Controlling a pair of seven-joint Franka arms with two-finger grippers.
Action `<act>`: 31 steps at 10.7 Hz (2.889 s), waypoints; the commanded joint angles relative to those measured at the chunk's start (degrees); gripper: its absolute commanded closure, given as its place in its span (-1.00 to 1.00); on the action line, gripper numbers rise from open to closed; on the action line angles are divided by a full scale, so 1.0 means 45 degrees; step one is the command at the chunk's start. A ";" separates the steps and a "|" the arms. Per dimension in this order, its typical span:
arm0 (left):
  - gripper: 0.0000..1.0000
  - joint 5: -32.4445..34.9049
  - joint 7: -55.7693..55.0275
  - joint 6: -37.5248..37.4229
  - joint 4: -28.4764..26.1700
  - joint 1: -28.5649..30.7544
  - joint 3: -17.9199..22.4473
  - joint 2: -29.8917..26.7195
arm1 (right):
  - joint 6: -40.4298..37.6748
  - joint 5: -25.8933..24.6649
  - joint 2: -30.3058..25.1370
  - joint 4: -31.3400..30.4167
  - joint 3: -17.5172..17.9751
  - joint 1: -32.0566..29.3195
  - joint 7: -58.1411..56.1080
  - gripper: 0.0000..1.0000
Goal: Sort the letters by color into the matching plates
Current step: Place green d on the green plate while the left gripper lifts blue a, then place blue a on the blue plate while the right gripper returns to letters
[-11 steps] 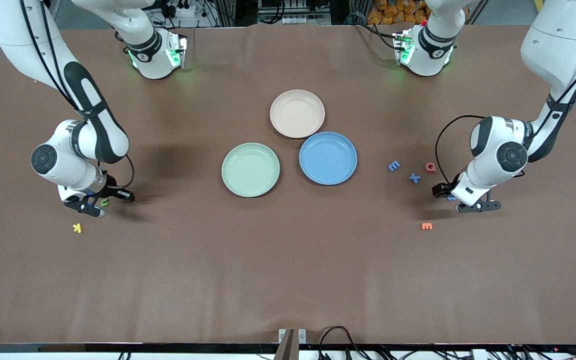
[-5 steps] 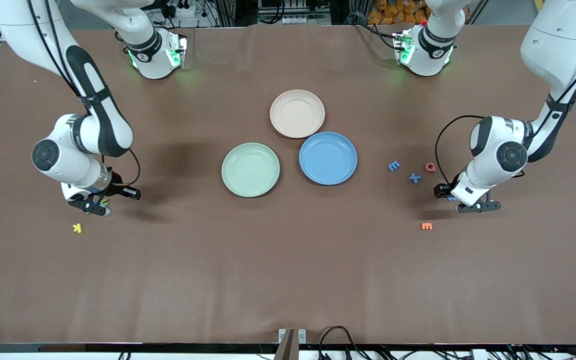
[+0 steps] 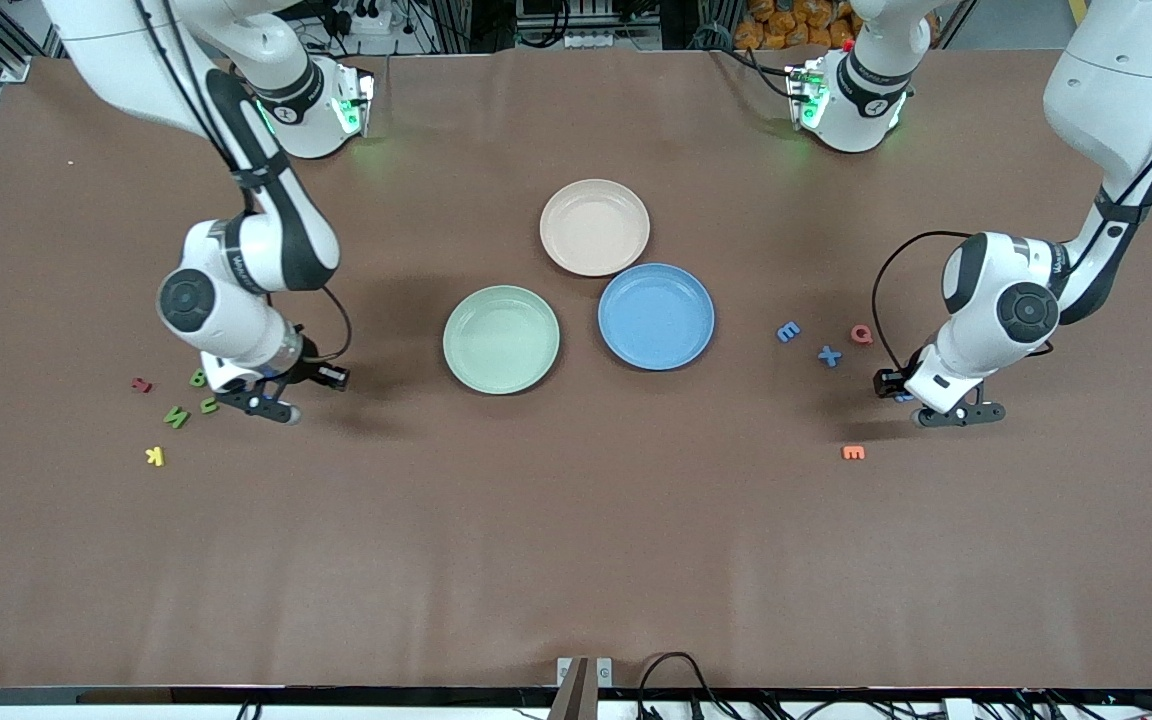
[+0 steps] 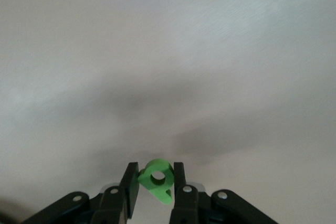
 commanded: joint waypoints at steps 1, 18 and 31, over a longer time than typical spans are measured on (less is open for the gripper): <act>0.15 0.0403 0.0038 0.0155 -0.0027 0.0230 -0.0086 -0.0080 | -0.0469 0.0185 -0.0171 0.0161 -0.0098 0.1366 0.1334 0.90; 1.00 0.0208 -0.0274 -0.2148 0.0090 0.0191 -0.2935 -0.1369 | -0.1332 0.0185 0.1021 0.1960 0.0097 0.4770 0.5812 -1.00; 1.00 0.0208 -0.4961 -0.4318 0.0813 -0.1369 -0.5711 -0.1232 | -0.1625 -0.1006 0.0787 0.1941 -0.0020 0.0049 0.0912 -1.00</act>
